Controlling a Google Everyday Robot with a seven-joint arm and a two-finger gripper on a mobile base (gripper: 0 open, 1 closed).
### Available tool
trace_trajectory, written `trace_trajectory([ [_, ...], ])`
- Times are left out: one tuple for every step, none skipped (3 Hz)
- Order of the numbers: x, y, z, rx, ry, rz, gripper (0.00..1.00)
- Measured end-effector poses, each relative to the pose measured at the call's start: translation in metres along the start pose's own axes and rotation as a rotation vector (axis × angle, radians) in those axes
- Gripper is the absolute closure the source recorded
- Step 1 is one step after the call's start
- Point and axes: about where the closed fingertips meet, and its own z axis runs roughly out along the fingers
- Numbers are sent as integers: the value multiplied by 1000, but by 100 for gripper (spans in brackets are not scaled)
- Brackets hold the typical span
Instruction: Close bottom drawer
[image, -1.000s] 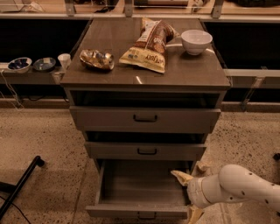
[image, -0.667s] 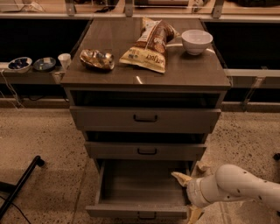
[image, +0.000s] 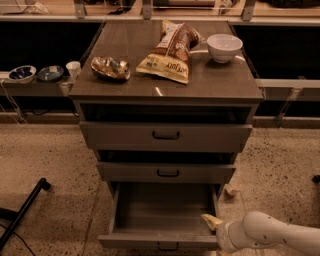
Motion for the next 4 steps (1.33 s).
trace_trajectory([
  [0, 4, 6, -5, -7, 4, 0],
  [1, 5, 9, -14, -16, 11, 0],
  [24, 23, 56, -109, -58, 98, 3],
  [33, 37, 89, -146, -82, 146, 23],
])
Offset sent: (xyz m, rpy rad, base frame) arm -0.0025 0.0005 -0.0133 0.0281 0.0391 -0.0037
